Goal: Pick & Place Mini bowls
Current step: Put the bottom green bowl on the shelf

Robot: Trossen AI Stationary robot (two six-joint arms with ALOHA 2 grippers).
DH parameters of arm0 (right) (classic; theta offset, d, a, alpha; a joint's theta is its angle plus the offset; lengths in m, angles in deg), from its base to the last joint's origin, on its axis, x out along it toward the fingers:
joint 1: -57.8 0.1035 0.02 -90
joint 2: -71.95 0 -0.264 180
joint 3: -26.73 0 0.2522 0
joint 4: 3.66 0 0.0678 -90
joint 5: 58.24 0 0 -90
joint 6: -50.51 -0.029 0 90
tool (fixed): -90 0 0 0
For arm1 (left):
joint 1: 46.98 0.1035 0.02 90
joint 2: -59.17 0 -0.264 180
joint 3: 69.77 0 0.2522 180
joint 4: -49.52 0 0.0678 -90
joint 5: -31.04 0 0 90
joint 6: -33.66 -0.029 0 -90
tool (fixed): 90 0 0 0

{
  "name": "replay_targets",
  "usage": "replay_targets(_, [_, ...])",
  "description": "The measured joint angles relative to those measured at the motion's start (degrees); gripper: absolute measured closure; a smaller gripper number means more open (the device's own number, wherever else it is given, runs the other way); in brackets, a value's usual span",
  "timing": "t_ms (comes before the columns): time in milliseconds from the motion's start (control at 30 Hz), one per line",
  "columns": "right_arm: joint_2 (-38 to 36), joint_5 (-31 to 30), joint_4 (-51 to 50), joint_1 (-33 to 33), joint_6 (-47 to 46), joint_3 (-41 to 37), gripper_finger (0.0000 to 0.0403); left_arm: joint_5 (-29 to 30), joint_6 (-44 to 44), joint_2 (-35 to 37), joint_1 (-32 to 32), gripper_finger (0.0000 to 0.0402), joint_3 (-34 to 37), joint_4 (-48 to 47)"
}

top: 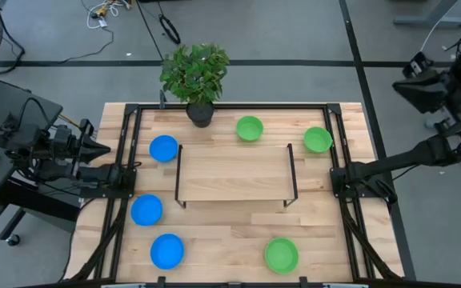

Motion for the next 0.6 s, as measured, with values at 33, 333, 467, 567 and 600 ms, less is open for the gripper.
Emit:
replay_targets(33, [0.3, 0.3, -0.7, 0.0, 1.1, -0.1, 0.0369, 0.0, 0.0, 0.0, 0.0, 0.0378, 0.0, 0.0])
replay_targets(333, [2.2, 5.7, -5.7, 0.0, 10.8, -0.1, 0.0369, 0.0, 0.0, 0.0, 0.0, 0.0378, 0.0, 0.0])
replay_targets(467, [3.0, 8.6, -6.9, 0.0, 10.9, -0.1, 0.0369, 0.0, 0.0, 0.0, 0.0, 0.0378, 0.0, 0.0])
replay_targets(567, [3.7, 10.8, -7.1, 0.0, 10.9, -0.1, 0.0369, 0.0, 0.0, 0.0, 0.0, 0.0378, 0.0, 0.0])
replay_targets(600, [3.9, 11.4, -7.2, 0.0, 10.9, -0.1, 0.0369, 0.0, 0.0, 0.0, 0.0, 0.0378, 0.0, 0.0])
